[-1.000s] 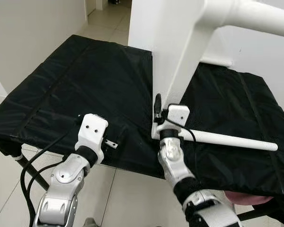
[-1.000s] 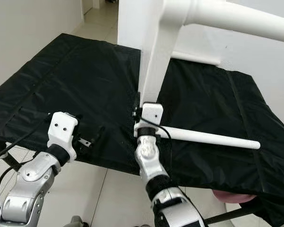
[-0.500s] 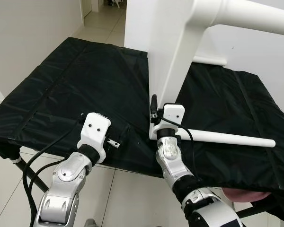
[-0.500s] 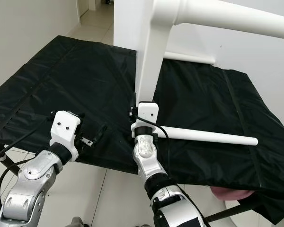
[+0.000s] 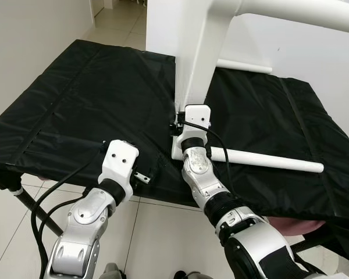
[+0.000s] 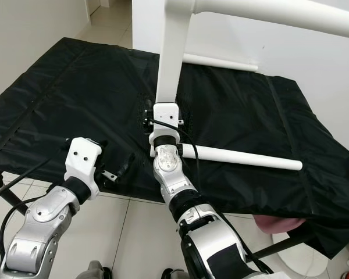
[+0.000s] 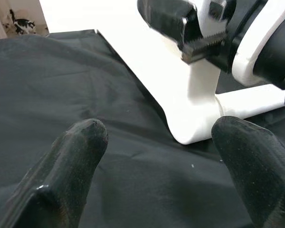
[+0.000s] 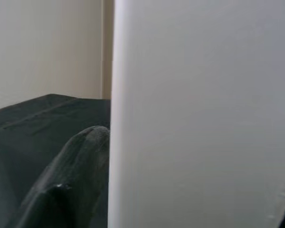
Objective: Building children table
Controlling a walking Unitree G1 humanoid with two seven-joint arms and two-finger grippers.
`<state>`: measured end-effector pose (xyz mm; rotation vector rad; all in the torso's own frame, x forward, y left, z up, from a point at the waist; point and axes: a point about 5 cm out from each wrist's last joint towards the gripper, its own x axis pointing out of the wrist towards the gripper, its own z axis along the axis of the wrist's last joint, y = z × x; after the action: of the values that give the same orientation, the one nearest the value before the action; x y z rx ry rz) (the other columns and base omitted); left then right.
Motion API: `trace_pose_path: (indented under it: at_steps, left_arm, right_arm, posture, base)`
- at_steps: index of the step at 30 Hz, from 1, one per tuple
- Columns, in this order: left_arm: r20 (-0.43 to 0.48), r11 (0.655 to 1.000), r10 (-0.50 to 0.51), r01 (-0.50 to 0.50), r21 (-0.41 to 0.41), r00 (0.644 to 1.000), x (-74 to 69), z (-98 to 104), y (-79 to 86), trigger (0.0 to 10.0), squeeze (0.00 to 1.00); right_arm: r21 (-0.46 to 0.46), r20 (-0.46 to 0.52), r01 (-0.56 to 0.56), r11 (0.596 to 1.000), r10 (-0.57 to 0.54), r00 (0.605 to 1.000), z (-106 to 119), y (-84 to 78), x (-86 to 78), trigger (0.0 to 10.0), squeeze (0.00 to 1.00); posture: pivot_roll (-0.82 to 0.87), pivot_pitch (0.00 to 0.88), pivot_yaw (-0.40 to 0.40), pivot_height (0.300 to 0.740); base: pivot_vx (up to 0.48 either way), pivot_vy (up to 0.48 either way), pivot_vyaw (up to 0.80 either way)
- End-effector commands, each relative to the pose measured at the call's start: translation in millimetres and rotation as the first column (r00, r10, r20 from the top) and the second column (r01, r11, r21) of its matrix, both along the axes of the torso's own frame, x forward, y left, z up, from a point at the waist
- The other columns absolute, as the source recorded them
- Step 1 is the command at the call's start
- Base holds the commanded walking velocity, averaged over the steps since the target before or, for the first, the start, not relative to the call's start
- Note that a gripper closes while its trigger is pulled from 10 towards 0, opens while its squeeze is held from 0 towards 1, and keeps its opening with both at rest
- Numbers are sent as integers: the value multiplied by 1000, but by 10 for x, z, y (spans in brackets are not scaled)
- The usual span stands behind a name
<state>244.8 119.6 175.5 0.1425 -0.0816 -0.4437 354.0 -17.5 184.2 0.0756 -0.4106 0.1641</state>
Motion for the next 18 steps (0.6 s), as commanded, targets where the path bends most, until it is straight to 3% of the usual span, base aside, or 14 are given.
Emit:
trace_pose_path:
  at_steps: [1, 2, 3, 8, 12, 18]
  left_arm:
    - [-13, 1000, 10, -11, -15, 1000, -1, -13, -26, 10000, 0]
    - [-13, 1000, 10, -11, -15, 1000, -1, -13, -26, 10000, 0]
    - [-13, 1000, 8, -8, -17, 1000, 8, -12, -32, 10000, 0]
    - [-13, 1000, 1, -1, -19, 1000, 23, -9, -44, 10000, 0]
    - [-11, 1000, -5, 5, -22, 1000, 43, -15, -61, 10000, 0]
    - [-10, 1000, -9, 8, -24, 1000, 50, -18, -68, 10000, 0]
  right_arm:
    - [179, 22, -178, 968, 177, 984, 147, 645, -308, 10000, 157]
    - [179, 22, -178, 968, 177, 984, 147, 645, -308, 10000, 157]
    - [182, 29, -165, 969, 162, 986, 146, 593, -287, 10000, 0]
    - [160, 63, -130, 979, 121, 991, 135, 429, -257, 10000, 0]
    - [88, 154, -140, 986, 125, 980, 85, 264, -347, 10000, 0]
    - [21, 190, -166, 986, 159, 969, 7, 204, -426, 10000, 0]
  posture:
    - [162, 68, -94, 740]
    - [162, 68, -94, 740]
    - [160, 67, -93, 740]
    - [153, 64, -92, 740]
    - [147, 57, -96, 740]
    - [137, 52, -99, 740]
  base:
    - [0, 0, 0]
    - [0, 0, 0]
    - [0, 0, 0]
    - [0, 0, 0]
    - [0, 0, 0]
    - [0, 0, 0]
